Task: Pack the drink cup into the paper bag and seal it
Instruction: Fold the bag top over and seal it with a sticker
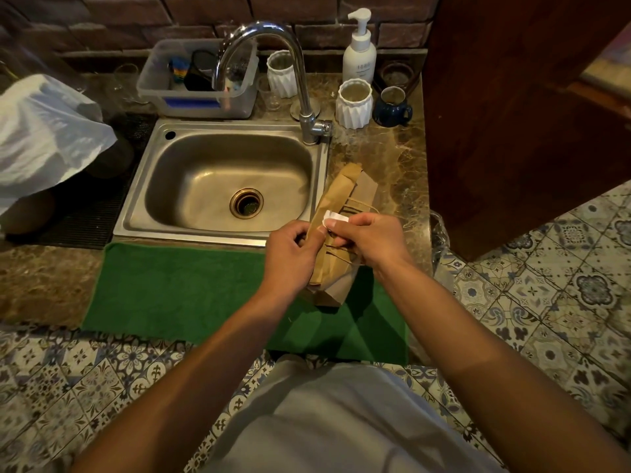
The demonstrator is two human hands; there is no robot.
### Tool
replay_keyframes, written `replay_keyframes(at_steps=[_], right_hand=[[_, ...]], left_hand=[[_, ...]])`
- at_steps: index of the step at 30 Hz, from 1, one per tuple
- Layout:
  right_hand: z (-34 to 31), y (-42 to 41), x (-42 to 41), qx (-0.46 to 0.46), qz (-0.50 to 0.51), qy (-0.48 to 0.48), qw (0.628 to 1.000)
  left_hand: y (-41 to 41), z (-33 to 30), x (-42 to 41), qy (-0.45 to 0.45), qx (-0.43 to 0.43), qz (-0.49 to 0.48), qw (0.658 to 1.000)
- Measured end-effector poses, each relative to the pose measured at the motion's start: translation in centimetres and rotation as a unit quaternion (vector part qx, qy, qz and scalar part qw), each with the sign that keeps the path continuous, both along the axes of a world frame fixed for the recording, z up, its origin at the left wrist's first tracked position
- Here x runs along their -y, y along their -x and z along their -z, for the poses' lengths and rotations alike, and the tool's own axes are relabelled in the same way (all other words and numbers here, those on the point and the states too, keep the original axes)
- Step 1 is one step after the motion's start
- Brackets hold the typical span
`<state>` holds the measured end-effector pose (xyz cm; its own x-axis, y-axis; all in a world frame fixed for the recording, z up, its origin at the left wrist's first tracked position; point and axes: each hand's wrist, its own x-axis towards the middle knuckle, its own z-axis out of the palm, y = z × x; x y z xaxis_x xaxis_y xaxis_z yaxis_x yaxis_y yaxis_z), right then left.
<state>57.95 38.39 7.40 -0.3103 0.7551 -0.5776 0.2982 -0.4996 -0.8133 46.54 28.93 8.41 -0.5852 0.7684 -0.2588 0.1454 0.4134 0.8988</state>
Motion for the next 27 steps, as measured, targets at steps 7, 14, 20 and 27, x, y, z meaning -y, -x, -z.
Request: replay_keyframes(at_steps=[7,14,20,27], right_hand=[[0.2,0.0,-0.3,0.077,-0.042,-0.077,0.993],[-0.2,0.3,-0.6,0.158,-0.086,-0.135,0.975],[-0.6,0.3,-0.9,0.180,-0.113,-0.151,0.965],[-0.3,-0.1,-1.5,0.116,-0.132,-0.114,0.978]], left_hand=[[0.6,-0.2,-0.2,-0.001,0.011,0.054,0.998],[1.1,-0.7,-0.8,-0.007,0.042,0.021,0.999],[2.1,-0.9,-2.4,0.030,-0.006,0.047,0.998],[2.7,-0.6,-2.6,0.025,-0.011,0.065,0.998]])
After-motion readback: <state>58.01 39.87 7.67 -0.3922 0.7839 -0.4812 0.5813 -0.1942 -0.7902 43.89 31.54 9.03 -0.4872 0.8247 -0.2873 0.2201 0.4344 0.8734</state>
